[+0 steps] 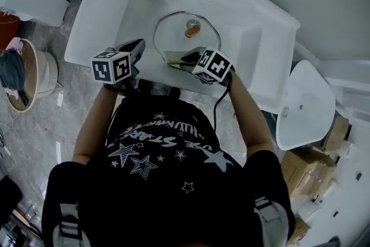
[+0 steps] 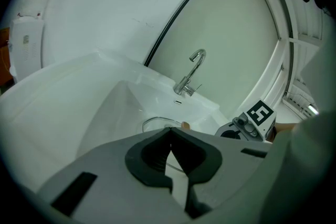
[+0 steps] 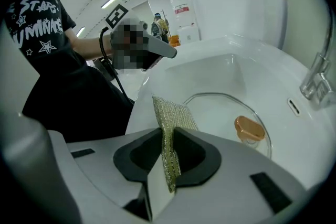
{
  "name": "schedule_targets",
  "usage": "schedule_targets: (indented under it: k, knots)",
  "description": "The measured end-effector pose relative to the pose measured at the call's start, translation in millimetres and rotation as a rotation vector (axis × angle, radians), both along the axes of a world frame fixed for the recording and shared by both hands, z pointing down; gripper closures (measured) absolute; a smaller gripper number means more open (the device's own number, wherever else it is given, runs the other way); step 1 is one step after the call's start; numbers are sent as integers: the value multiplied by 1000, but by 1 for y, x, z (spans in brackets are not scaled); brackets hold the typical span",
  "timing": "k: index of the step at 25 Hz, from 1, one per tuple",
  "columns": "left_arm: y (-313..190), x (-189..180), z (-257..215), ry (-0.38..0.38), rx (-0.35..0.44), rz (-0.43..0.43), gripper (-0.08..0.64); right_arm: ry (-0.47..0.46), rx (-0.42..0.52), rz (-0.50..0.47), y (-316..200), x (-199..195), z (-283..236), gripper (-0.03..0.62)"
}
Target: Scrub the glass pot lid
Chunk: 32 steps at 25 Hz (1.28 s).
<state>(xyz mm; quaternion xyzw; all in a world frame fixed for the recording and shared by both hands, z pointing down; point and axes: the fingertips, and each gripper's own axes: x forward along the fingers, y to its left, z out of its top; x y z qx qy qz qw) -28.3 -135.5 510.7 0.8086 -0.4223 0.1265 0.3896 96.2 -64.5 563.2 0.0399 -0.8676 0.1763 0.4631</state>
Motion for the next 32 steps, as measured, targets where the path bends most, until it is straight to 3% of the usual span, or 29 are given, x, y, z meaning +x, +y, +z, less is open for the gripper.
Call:
schedule_targets:
  k: [8,13,19,26,32]
  knots:
    - [-5,4,1,-6,-1,11,551,-16,-30,39,8,20,-6,522]
    - [-11,9,1,-4,0,25,551,-39,-2,77,1,22,-11,522]
    - [-23,9,1,-5,2,26,551,-78,49,214,-34,58,-31,525]
    - [-43,10,3,-10,3,-1,551,-7,166,378,-112,115,-29,525]
    - [-49,9,4,-24,-2,-32,551,98,211,359,-162,122,9,525]
